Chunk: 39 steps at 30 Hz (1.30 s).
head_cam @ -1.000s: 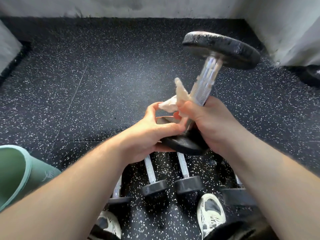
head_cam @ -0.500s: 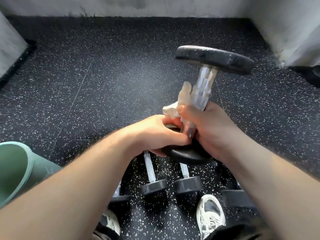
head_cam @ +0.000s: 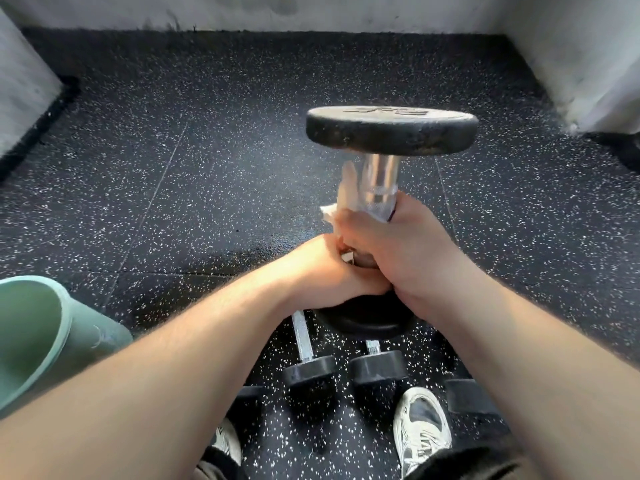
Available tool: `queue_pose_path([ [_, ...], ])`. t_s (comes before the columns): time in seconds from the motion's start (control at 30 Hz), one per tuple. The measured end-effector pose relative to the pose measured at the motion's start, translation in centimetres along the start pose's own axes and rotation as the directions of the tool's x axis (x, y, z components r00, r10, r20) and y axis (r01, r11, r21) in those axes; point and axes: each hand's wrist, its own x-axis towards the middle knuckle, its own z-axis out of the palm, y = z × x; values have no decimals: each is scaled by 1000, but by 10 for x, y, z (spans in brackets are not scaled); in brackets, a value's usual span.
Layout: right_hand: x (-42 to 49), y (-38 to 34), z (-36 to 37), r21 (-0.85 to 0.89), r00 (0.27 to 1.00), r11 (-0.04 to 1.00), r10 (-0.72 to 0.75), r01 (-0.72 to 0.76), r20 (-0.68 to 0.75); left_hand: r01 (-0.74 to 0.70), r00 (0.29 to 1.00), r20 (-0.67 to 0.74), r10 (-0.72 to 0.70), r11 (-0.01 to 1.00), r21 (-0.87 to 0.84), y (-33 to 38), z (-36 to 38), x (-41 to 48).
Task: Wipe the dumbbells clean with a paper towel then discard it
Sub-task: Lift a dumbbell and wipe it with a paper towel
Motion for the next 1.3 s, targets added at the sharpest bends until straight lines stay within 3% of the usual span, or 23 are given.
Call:
queue_pose_path([
  [0.17, 6, 9, 6, 143, 979, 981, 153, -133, -138, 152, 988, 0, -154, 975, 160, 4, -2, -1],
  [0.43, 10, 15, 8, 120, 944, 972, 227, -203, -241, 212, 976, -17, -217, 935, 284, 8, 2, -1],
  [0.63, 8, 14, 7, 20, 960, 985, 170, -169, -223, 225, 974, -69, -214, 945, 239, 4, 7, 1],
  [1.0, 8, 5, 1, 84, 989, 991, 108, -100, -98, 156, 980, -157, -125, 967, 203, 6, 11, -1],
  [1.3, 6, -1, 5, 249, 976, 956, 186, -154, -111, 145, 989, -45, -139, 962, 230, 5, 10, 0],
])
